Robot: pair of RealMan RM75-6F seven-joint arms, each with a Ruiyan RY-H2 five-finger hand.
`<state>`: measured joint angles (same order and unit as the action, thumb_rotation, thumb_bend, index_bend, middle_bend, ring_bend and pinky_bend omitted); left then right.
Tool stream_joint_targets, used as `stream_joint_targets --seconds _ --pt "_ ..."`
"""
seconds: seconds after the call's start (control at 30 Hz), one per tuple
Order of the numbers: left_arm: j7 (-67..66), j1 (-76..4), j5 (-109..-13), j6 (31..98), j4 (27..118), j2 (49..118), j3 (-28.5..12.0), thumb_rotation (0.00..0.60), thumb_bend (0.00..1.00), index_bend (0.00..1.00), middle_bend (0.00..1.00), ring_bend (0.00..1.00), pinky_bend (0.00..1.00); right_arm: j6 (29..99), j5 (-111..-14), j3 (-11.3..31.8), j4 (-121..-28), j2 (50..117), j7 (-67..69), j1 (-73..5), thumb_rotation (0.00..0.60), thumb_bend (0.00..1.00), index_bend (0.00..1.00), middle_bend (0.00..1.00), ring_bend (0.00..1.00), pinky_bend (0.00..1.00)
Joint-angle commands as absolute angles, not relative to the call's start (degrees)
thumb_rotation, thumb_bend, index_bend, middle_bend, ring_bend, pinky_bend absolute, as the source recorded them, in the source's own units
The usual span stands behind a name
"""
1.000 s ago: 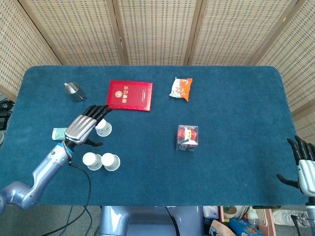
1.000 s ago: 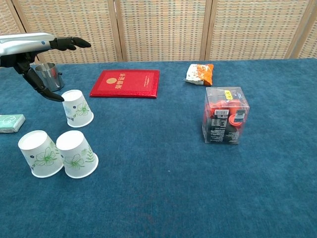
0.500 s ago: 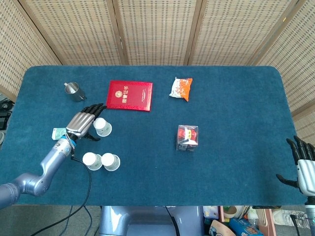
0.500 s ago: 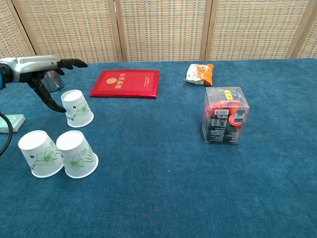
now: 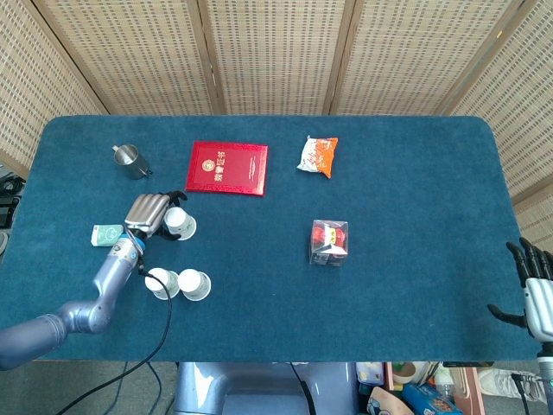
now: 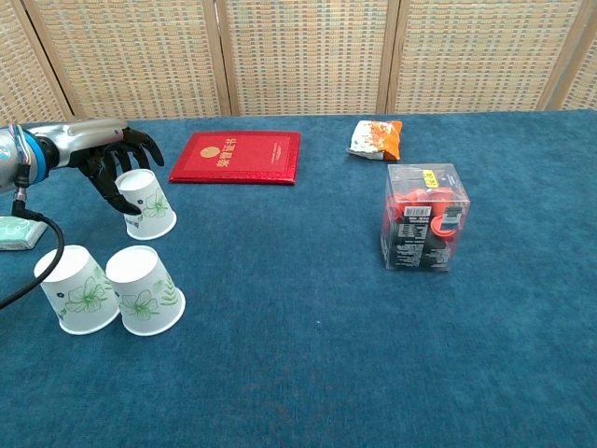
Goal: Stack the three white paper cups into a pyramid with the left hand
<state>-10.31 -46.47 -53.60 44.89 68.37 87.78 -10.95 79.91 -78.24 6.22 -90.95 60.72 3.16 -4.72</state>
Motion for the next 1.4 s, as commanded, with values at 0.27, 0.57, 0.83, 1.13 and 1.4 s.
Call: stream_joint_targets --seconds 0.27,0.57,0.83,1.13,1.4 --pt "-12.0 -46.7 -52.7 45.9 67.0 89.6 -11.5 0.600 0.17 0.45 0.48 0.46 0.40 79.8 -78.1 6.3 -90.7 60.9 3.1 -4.8 0.600 0.00 0.00 0.00 0.00 0.00" --pt "-9.4 -45.6 -54.6 47.9 69.4 87.5 -12.9 0.600 0.19 0.46 0.49 0.46 0.41 80.2 -78.1 6.4 -90.7 60.5 4.1 -4.6 0.600 0.00 0.00 0.00 0.00 0.00" --pt "3.0 -41.1 -70.5 52.9 84.6 74.2 -12.1 0.600 0.19 0.46 0.49 0.47 0.41 80.3 -78.2 6.3 -90.7 60.7 3.3 -4.6 0.600 0.00 0.00 0.00 0.00 0.00" --pt "15.2 -34.6 -89.8 60.8 94.2 62.0 -3.5 0.600 0.19 0.46 0.49 0.47 0.41 80.8 -79.2 5.8 -91.4 61.2 1.3 -4.6 0.600 0.00 0.00 0.00 0.00 0.00" --pt "18.4 -33.5 -96.5 62.4 95.4 59.1 0.7 0.600 0.19 0.46 0.49 0.47 0.41 81.2 -79.1 5.9 -91.8 61.4 0.5 -4.5 0.600 0.00 0.00 0.00 0.00 0.00"
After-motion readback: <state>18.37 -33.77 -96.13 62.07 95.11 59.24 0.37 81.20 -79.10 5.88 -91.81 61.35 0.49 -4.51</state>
